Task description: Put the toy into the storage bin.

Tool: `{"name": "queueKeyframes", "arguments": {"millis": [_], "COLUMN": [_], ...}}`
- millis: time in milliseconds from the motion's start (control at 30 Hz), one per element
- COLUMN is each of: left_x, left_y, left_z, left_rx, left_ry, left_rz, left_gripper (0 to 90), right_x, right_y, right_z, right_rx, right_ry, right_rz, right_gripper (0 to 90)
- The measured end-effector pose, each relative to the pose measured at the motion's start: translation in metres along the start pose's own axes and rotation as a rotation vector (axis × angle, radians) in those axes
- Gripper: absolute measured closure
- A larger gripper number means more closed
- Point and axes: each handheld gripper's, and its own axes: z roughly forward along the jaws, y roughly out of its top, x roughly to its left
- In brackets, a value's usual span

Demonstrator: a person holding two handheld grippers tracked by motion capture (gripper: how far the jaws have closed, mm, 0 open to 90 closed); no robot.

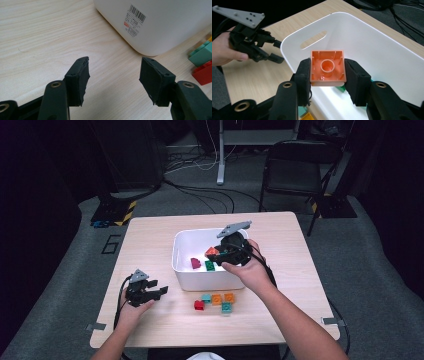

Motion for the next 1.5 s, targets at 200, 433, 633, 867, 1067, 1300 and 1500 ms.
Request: {"name": "queueKeyframes", "arguments": {"millis": [200,433,633,867,1067,1300,1500], "left_x": [0.002,0.002,0.004,0.005,0.005,0.006,0.006], "left_y": [0.000,-0.002,-0.004,-0.006,-0.007,-0.007,-0.007], "left_z": [-0.002,-0.004,-0.006,-0.008,-0.009,-0.010,-0.011], "left_rx": [0.008,0.008,0.006,0.005,0.005,0.000,0.004], "left_ry": [0.003,0.008,0.013,0.018,0.020,0.026,0.024], "left_rz": [0.003,0.007,-0.007,-0.005,-0.007,-0.012,-0.011], "left_gripper": [40.4,40.4,40.4,40.5,40.4,40.5,40.4], "right_x": [-0.011,-0.029,-0.047,-0.064,-0.073,-0.075,-0.069], "right_y": [0.008,0.012,0.015,0.016,0.012,0.011,0.011], "right_z": [0.013,0.036,0.051,0.069,0.084,0.092,0.090], "right_rx": [0.004,0.018,0.032,0.045,0.093,0.108,0.097], "right_ry": [-0.034,-0.074,-0.111,-0.159,-0.191,-0.200,-0.195], "right_rz": [0.027,0.057,0.102,0.133,0.163,0.181,0.187], "right_gripper": [58.1,58.1,58.1,58.0,58.0,57.1,51.5]}}
